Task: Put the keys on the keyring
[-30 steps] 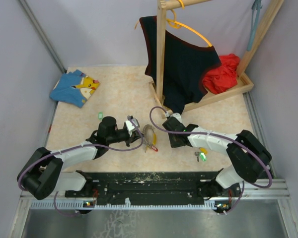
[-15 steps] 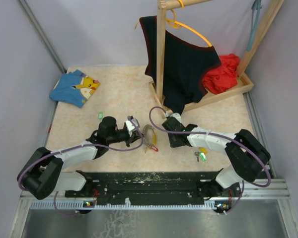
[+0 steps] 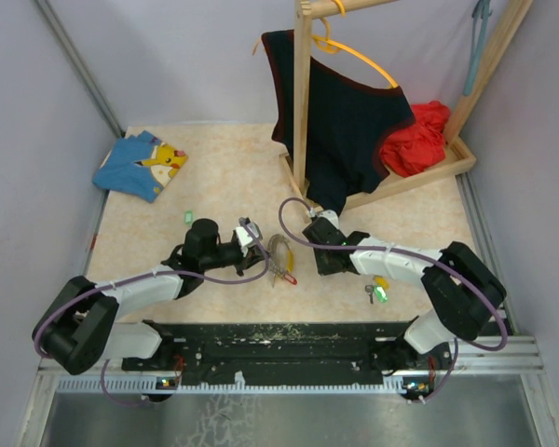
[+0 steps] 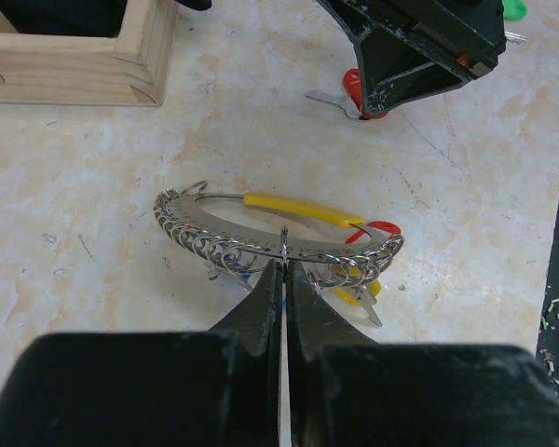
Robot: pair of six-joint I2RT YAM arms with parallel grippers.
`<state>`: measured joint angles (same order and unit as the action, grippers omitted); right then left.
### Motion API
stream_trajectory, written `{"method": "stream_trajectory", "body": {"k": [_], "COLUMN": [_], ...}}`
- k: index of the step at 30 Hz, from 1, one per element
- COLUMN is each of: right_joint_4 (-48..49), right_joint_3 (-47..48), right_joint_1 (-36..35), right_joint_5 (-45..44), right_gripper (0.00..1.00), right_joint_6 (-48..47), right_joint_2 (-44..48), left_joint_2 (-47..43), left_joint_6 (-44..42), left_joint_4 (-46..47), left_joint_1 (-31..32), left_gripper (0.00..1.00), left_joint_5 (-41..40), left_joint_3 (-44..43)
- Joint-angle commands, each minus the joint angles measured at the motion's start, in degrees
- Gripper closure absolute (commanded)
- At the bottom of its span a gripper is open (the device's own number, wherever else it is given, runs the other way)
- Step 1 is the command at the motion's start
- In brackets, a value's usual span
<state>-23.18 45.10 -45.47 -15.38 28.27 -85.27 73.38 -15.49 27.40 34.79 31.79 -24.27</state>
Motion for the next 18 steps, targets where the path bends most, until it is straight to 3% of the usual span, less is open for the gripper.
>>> {"method": "stream_trajectory", "body": {"k": [1, 12, 18], "right_joint_4": [1.07, -0.84, -0.16], "right_joint_3": [2.19, 2.65, 2.17], "right_joint_1": [0.11, 0.12, 0.12], "right_joint_5": [-0.95, -0.67, -0.02], "right_gripper": [0.91, 0.91, 1.00], "right_joint_6": [0.50, 0.40, -1.32], "right_joint_2": [-0.68, -0.94, 1.39], "left_joint_2": [0.01, -0.16, -0.18], "left_joint_6": [-0.86, -0.82, -1.20], "left_joint_4": [1.25, 1.25, 1.21], "left_joint_1": [0.28, 0.28, 0.28], "left_gripper": [0.99, 0.99, 0.99], "left_joint_5": [1.46, 1.62, 1.72], "left_joint_3": [-0.93, -0.90, -0.79]}}
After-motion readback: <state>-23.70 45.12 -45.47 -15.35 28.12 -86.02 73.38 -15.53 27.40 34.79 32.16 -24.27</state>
